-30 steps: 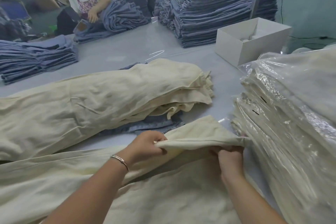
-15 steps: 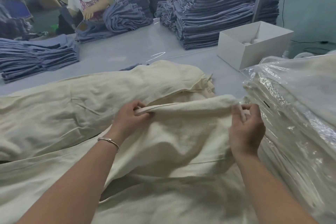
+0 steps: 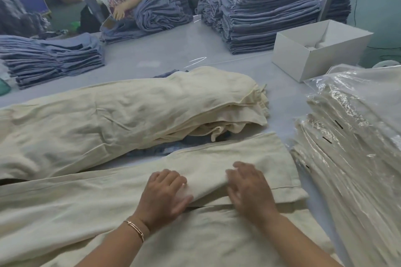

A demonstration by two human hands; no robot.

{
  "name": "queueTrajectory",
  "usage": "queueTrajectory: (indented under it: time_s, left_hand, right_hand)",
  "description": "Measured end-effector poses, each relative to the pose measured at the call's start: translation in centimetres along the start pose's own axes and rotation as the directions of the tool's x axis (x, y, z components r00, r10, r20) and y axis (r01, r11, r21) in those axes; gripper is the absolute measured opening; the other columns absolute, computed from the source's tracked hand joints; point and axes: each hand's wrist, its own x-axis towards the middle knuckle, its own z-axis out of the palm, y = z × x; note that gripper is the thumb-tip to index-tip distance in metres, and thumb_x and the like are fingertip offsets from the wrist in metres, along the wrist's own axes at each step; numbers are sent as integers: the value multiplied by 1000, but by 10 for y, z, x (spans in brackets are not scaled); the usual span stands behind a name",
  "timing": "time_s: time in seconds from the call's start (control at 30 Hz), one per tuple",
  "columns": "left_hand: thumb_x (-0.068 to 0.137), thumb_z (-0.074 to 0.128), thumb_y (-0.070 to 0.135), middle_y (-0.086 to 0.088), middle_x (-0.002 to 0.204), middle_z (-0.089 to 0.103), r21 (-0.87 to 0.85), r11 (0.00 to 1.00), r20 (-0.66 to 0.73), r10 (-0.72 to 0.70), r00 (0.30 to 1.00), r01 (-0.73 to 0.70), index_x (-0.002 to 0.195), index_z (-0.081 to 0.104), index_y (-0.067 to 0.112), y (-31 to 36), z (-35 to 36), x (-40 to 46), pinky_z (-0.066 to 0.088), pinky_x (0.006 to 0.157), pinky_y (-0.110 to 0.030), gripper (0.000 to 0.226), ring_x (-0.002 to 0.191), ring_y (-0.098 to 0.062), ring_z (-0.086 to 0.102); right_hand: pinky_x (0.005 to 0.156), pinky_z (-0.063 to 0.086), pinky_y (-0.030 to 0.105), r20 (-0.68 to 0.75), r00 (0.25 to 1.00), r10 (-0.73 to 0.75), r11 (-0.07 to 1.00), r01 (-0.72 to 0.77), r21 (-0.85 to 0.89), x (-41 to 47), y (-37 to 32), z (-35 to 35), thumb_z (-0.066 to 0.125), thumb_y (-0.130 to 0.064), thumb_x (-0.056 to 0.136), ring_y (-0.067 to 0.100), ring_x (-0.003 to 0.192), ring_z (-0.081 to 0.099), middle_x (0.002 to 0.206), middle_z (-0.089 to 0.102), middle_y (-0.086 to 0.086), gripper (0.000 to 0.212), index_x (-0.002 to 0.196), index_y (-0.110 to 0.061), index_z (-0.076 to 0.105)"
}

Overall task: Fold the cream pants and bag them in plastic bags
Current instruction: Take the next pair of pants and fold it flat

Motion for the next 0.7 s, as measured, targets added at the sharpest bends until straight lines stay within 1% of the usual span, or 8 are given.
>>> queueTrajectory:
  time_s: [0.07,0.17,0.27,0.33,0.4,0.53,0.6,0.7]
  left_hand:
    - [83,47,60,4,111,61,-45,985,104,-159,982,164,110,65,22,-10,-3,-10,42,87,-35,50,104,-19,56]
    - [82,24,69,7,147,38,-66,895,252,-414,875,442,141,42,29,-27,-6,-20,25,110,-31,73,136,-13,30]
    - [85,41,68,6,160,11,45,852,355,-502,789,522,152,17,27,-48,-4,-8,10,119,-36,82,147,-14,6]
    - [79,50,73,4,161,9,91,828,443,-531,722,553,153,12,24,-59,-5,12,10,120,-42,96,148,-17,3]
    - [72,56,76,0,156,25,130,824,492,-536,686,551,151,21,23,-67,-3,28,18,117,-46,101,145,-22,16]
    - [73,61,68,0,126,57,223,847,492,-526,694,483,124,53,26,-72,-3,45,37,98,-37,67,120,-24,47]
    - [81,57,55,-1,113,64,280,873,402,-485,777,400,104,62,24,-73,-7,50,37,88,-35,40,110,-25,52]
    - [74,71,33,-6,91,65,307,871,58,-420,906,384,83,67,18,-76,-20,50,39,79,-36,18,94,-29,57]
  right_hand:
    - [86,51,38,33,999,-33,999,34,-28,-5,-3,7,79,-26,59,28,103,63,114,63,7,43,100,-20,67]
    - [95,40,38,38,963,266,964,-265,-22,4,10,0,70,-21,66,26,116,49,125,52,3,48,114,-19,60]
    - [67,37,34,18,917,399,917,-398,-28,14,15,-14,66,-19,66,20,82,47,87,49,-4,24,81,-20,47]
    - [54,34,29,224,895,385,921,-387,-35,16,5,-18,63,-28,70,12,67,46,73,48,-9,22,71,-24,41]
    - [51,33,25,414,853,319,942,-334,-37,15,-1,-14,62,-36,72,9,69,50,77,52,-10,20,72,-26,45]
    - [70,39,21,503,852,147,973,-216,82,15,6,-9,74,-48,66,4,97,45,102,43,-17,43,99,-41,47]
    - [82,41,20,495,867,61,985,-133,113,16,7,-10,77,-49,63,4,106,43,103,40,-20,56,113,-46,53]
    - [64,44,25,222,962,-158,979,124,160,16,6,-8,92,-22,56,10,74,57,75,49,-21,33,79,-37,74]
